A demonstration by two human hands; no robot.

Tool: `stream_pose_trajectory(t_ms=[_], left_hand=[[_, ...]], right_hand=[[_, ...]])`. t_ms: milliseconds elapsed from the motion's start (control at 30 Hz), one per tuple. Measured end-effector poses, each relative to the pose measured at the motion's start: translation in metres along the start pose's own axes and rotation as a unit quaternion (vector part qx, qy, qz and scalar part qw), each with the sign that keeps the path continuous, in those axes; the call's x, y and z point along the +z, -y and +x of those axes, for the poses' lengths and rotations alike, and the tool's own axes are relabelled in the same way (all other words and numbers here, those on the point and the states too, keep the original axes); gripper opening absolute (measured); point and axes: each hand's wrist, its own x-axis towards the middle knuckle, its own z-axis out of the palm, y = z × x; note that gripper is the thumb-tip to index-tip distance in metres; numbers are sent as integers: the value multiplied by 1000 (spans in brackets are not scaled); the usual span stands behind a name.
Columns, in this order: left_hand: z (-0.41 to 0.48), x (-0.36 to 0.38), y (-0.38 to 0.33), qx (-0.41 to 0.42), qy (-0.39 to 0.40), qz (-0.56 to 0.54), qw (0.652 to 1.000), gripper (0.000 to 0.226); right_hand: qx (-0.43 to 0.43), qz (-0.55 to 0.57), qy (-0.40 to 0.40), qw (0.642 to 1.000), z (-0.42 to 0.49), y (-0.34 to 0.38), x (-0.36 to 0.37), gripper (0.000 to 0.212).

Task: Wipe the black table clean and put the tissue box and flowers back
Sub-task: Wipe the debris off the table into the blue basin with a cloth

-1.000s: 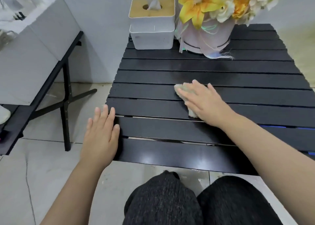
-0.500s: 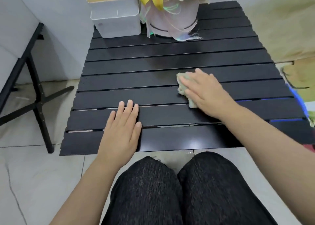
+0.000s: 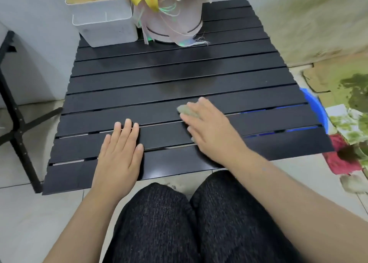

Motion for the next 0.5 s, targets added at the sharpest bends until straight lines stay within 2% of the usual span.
stream_pose_trajectory(t_ms=[67,133,233,300,367,433,500], left_hand=[[1,-2,-5,-19,4,-8,1000,69],[3,-3,-17,-27,-5,-12,1000,69],[5,0,-47,18,-23,-33,999,64],[7,4,-69,58,-19,-47,997,62],[10,11,-83,84,-10,-47,995,61],[13,17,-87,88,-3,-33,996,62],[15,23,-85,83,-6,-12,996,62]], right_hand=[[-71,6,21,997,-30,32,-1,32],[-54,18,29,998,-58,24,-13,31],[129,-24,-21,991,-93,-43,-35,39],[245,-28,-46,968,-109,-89,-55,44],[322,-11,-59,945,-108,-92,-62,55],[310,4,-59,949,-91,-61,-49,57],[200,-1,-28,979,-72,-15,-28,50]])
